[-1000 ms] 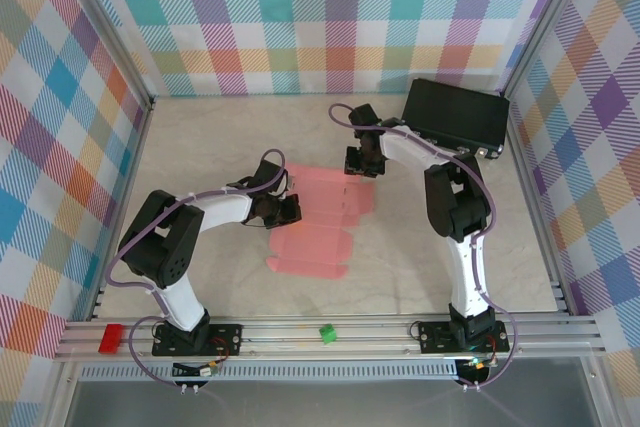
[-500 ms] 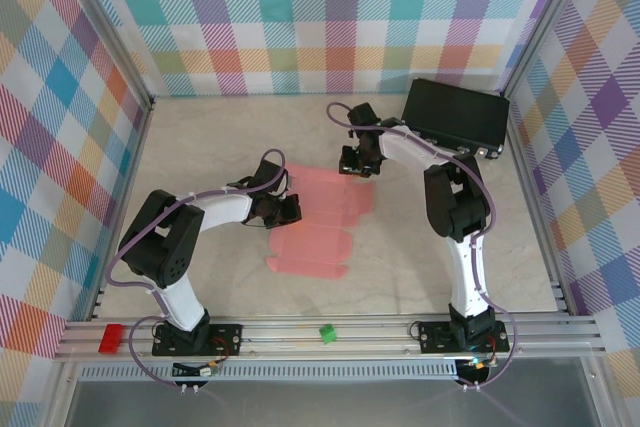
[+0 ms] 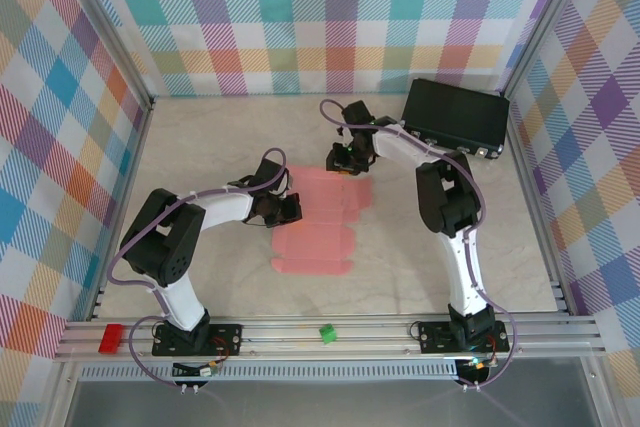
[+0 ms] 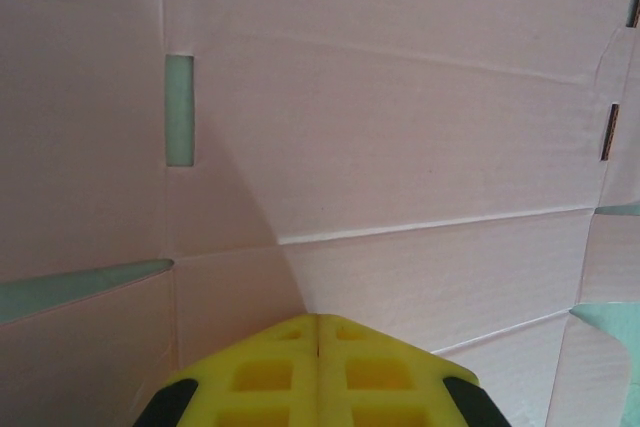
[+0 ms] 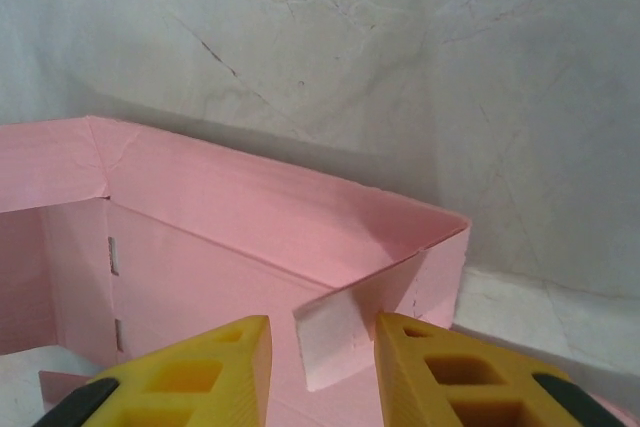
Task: Fold the paper box
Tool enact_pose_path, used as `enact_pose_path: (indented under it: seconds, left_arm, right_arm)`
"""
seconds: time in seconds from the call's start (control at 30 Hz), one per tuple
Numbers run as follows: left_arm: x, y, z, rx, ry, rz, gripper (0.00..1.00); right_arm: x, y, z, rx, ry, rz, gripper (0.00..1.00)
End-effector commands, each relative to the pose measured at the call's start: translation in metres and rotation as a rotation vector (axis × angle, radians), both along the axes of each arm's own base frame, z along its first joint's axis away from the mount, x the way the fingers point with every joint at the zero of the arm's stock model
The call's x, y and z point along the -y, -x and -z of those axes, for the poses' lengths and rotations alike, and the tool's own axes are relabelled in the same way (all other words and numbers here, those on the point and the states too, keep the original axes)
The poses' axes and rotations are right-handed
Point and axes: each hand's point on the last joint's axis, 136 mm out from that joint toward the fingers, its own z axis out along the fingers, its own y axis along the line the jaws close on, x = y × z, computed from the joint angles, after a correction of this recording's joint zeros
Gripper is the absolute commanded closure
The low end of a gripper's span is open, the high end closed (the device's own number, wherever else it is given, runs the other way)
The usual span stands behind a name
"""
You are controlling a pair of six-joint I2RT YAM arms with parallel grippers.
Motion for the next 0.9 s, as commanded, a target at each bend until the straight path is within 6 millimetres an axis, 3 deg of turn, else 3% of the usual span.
enact_pose_path:
  seconds: [0.0,0.3,0.47,0.6,0.73,0.87]
  left_arm:
    - [-0.006,0.014,0.018,-0.067,-0.065,0.022,1.00]
    - [0.023,-0.010,-0.042,-0.001,0.052,0.065,0.91]
    - [0.021,-0.021,-0.084,0.094,0.054,0.055,0.74]
    - [-0.007,-0.024,-0.099,0.178,-0.043,-0.034,0.62]
    - [-0.051,-0.011,-0.091,0.181,-0.179,-0.158,0.57]
    - [-0.082,0.008,-0.074,0.154,-0.258,-0.234,0.49]
  right_arm:
    - [-0.008,0.000,-0.007,-0.002,-0.027,-0.016,0.66]
    - [0.013,0.003,-0.048,0.117,0.030,0.010,0.65]
    - [0.027,0.023,-0.068,0.167,0.045,-0.003,0.65]
    - [0.024,0.050,-0.069,0.167,0.043,-0.052,0.65]
    - [0.007,0.083,-0.060,0.138,0.047,-0.129,0.66]
    - [-0.014,0.110,-0.042,0.101,0.025,-0.182,0.73]
